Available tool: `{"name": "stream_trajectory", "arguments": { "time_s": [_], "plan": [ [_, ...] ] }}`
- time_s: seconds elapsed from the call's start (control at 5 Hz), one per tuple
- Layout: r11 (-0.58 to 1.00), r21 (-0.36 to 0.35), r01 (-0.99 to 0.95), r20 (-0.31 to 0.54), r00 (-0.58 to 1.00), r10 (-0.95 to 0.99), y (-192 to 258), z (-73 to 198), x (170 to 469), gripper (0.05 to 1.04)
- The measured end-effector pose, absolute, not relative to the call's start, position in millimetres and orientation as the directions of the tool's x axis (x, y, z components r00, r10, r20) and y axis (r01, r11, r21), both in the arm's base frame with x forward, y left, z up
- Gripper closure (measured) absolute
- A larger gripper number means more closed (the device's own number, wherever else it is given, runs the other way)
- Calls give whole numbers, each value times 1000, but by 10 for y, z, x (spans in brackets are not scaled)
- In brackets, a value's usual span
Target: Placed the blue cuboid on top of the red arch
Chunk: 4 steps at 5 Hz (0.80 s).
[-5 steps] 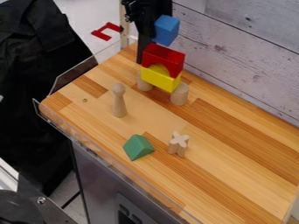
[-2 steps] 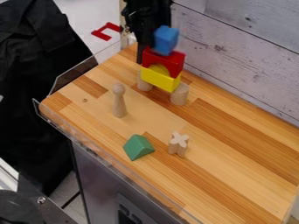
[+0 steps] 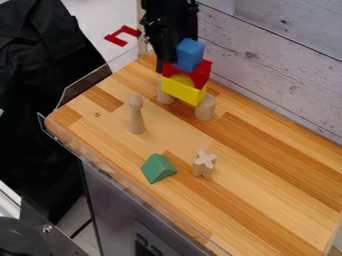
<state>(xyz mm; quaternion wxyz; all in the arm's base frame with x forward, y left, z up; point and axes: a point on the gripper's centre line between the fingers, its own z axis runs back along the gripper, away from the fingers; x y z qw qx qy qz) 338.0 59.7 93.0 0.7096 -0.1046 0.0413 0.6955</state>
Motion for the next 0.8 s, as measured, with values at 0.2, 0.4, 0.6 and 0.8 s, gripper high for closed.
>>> {"name": "stream_trajectory", "arguments": {
  "time_s": [0.2,0.4,0.6,0.8],
  "plan": [
    [-1,-96,-995,-206,19,978,598,946,3396,70],
    [-18,-97,-995,-194,1,981,618,971,3417,78],
    [2,-145,-989,-163,26,986,598,1211,3507,84],
    [60,-165,-984,-135,83,987,518,1487,3586,84]
  ]
}}
